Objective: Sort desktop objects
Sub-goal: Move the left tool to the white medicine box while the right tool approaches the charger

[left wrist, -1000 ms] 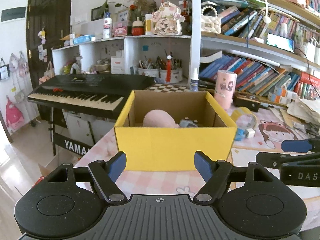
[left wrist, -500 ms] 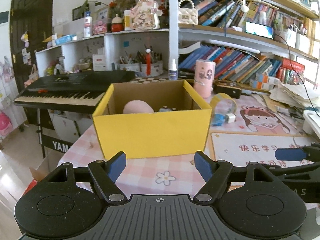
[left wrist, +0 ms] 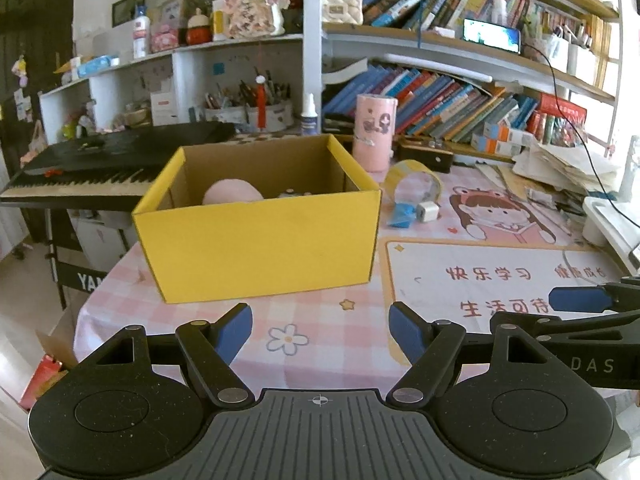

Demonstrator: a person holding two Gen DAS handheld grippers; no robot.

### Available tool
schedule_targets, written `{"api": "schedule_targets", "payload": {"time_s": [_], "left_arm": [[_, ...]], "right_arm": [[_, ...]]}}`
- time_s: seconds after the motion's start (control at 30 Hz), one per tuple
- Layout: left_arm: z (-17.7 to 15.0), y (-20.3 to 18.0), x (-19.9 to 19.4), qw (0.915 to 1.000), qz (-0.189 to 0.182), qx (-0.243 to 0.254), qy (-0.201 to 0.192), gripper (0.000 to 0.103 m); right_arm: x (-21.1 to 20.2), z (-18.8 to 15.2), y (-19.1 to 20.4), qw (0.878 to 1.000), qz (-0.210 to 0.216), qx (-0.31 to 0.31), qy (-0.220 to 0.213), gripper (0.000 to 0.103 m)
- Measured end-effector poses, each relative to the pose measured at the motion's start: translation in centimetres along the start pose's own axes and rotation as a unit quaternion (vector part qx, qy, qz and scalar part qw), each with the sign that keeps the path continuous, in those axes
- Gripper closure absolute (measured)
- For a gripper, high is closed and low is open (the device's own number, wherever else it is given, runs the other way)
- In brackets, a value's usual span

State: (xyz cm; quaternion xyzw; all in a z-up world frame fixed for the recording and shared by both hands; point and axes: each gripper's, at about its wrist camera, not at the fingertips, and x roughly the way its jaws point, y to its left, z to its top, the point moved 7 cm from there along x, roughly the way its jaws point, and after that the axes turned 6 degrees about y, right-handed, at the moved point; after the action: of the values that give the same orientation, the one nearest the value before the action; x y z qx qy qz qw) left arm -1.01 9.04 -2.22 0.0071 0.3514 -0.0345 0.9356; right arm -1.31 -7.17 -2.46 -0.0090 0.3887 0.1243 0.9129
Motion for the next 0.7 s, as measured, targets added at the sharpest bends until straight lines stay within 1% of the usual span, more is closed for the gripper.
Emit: {"api": "schedule_targets", "payload": {"time_s": [0.33, 0.7], "left_arm": [[1.0, -2.8, 2.3, 0.9998, -0.011, 0.009, 0.015, 0.026], [3.2, -7.0, 5.8, 0.9993, -0.016, 0.012, 0.032, 0.026]], "right_arm": [[1.1, 0.2, -3.3, 1.000, -0.009, 0.018, 0.012, 0.036], [3.0, 2.4, -8.4, 0.999, -0.011, 0.024, 0.023, 0.036]]}}
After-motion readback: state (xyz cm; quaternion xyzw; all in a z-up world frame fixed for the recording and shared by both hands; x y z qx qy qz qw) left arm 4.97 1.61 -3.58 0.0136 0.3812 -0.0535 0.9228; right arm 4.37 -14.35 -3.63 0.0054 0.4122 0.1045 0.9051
